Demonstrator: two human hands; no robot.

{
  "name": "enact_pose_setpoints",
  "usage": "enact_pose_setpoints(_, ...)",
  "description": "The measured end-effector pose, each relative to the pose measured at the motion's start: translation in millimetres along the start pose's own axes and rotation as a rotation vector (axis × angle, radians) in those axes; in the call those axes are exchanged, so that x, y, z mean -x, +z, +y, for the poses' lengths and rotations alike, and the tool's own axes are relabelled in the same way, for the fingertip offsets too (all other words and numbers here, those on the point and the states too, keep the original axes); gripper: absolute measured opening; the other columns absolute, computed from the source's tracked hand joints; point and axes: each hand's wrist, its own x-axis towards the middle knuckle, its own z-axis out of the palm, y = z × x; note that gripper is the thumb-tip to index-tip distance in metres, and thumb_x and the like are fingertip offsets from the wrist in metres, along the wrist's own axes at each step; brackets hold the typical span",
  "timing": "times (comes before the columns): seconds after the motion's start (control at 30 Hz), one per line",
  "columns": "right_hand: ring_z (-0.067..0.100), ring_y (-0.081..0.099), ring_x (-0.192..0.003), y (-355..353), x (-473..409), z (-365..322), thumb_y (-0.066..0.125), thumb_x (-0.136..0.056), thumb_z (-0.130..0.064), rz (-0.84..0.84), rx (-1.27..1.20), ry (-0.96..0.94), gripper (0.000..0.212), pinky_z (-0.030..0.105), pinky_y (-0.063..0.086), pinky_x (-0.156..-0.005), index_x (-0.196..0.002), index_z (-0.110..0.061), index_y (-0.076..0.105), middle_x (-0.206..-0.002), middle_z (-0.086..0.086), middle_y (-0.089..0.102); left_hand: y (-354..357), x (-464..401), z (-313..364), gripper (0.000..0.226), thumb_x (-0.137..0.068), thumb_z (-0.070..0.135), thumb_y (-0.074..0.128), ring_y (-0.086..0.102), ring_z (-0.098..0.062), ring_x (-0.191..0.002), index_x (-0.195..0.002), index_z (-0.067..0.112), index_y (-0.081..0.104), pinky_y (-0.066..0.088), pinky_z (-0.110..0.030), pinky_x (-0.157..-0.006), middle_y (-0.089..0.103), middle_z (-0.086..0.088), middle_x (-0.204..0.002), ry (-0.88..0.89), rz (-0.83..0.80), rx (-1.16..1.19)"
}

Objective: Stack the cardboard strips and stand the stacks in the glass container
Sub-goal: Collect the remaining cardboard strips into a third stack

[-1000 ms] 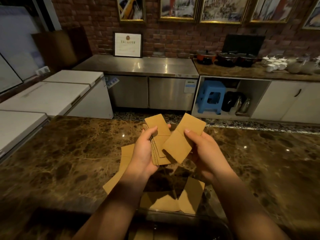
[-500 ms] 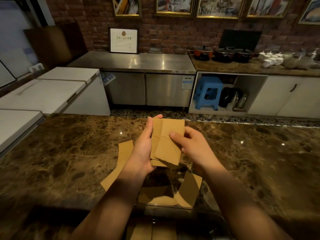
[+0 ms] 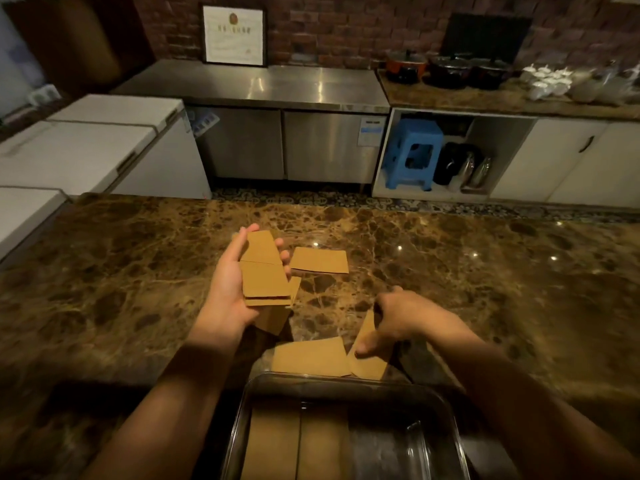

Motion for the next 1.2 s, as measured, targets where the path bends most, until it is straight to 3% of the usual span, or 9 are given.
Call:
enact_pose_setpoints(0.2,0.034,0.039,-0.136,12.2,-8.7,-11.6,0.084,-0.06,-0.062,0.074,0.143,0.025,0.104,0.052,0.033,-0.109,-0.142,-0.018,0.039,-0.145,0.01,0.044,-16.3,-6.8,0.6,0.035,-0.091,0.047,0.06,0.066,-0.022,-0.075,-0.08,0.023,0.082,0.056,-0.035,-0.065,0.071,-0.01,-0.089,0.004,0.042,-0.046)
enact_pose_setpoints(0.4,0.017,0.065,-0.095,-36.8,-29.3,-9.0,0.083,-0.077,-0.013,0.259,-0.54,-0.191,0.029,0.034,0.055,-0.074,-0.087,-0.033,0.064,-0.103,-0.003,0.07,-29.2,-12.9,5.5,0.036,-0.096,0.04,0.057,0.064,-0.022,-0.074,-0.076,0.022,0.082,0.056,-0.033,-0.059,0.068,-0.01,-0.09,0.009,0.116,-0.02)
enact_pose_setpoints(0.47,0.012,0.06,-0.098,-50.5,-46.9,-20.4,0.079,-0.081,-0.012,0.353,-0.546,-0.273,0.033,0.023,0.045,-0.073,-0.086,-0.042,0.069,-0.113,-0.007,0.068,-29.2,-15.9,7.2,0.024,-0.097,0.037,0.058,0.064,-0.024,-0.075,-0.102,0.022,0.076,0.055,-0.034,-0.058,0.066,-0.012,-0.096,0.012,0.14,0.004)
enact_pose_setpoints(0.57,0.017,0.056,-0.117,-55.8,-78.2,-47.6,0.08,-0.08,-0.012,0.368,-0.467,-0.383,0.055,0.024,0.041,-0.087,-0.126,-0.037,0.063,-0.134,-0.001,0.061,-31.9,-19.2,6.3,0.036,-0.098,0.034,0.058,0.067,-0.026,-0.073,-0.132,0.023,0.059,0.056,-0.036,-0.059,0.069,-0.015,-0.098,0.025,0.165,-0.015)
enact_pose_setpoints(0.67,0.021,0.057,-0.123,-53.3,-103.8,-66.6,0.085,-0.076,-0.016,0.328,-0.386,-0.396,0.08,0.024,0.043,-0.088,-0.145,-0.034,0.047,-0.136,0.005,0.061,-33.4,-19.4,6.0,0.038,-0.098,0.031,0.057,0.068,-0.027,-0.07,-0.135,0.024,0.057,0.057,-0.036,-0.057,0.071,-0.016,-0.094,0.037,0.156,-0.005)
enact_pose_setpoints(0.77,0.023,0.056,-0.124,-49.8,-123.0,-69.3,0.087,-0.074,-0.024,0.285,-0.256,-0.385,0.078,0.027,0.043,-0.094,-0.143,-0.028,0.05,-0.137,0.006,0.06,-35.3,-21.3,5.2,0.038,-0.099,0.032,0.055,0.067,-0.028,-0.071,-0.137,0.025,0.055,0.056,-0.037,-0.056,0.071,-0.017,-0.095,0.026,0.145,0.018)
enact_pose_setpoints(0.9,0.035,0.039,-0.135,-42.0,-132.7,-64.3,0.086,-0.067,-0.053,0.211,-0.147,-0.212,0.091,0.047,0.037,-0.111,-0.144,-0.024,0.048,-0.146,0.013,0.046,-37.5,-22.4,-1.0,0.037,-0.096,0.034,0.058,0.071,-0.032,-0.077,-0.133,0.027,0.059,0.057,-0.04,-0.06,0.074,-0.022,-0.107,-0.029,0.106,0.049)
enact_pose_setpoints(1.03,0.033,0.048,-0.122,-42.3,-124.4,-62.8,0.084,-0.061,-0.064,0.131,-0.099,-0.047,0.077,0.044,0.045,-0.098,-0.115,-0.015,0.061,-0.131,0.012,0.055,-34.7,-26.6,-9.0,0.043,-0.093,0.033,0.059,0.069,-0.034,-0.079,-0.135,0.025,0.058,0.056,-0.04,-0.062,0.071,-0.023,-0.111,-0.047,0.089,0.093)
enact_pose_setpoints(1.2,0.017,0.071,-0.081,-54.1,-88.6,-58.0,0.078,-0.086,-0.033,0.099,-0.653,-0.134,0.027,0.029,0.056,-0.067,-0.104,-0.016,0.068,-0.091,0.001,0.074,-27.0,-28.9,-10.9,0.04,-0.094,0.03,0.057,0.069,-0.033,-0.078,-0.134,0.024,0.058,0.057,-0.04,-0.059,0.072,-0.022,-0.106,-0.026,0.056,0.094)
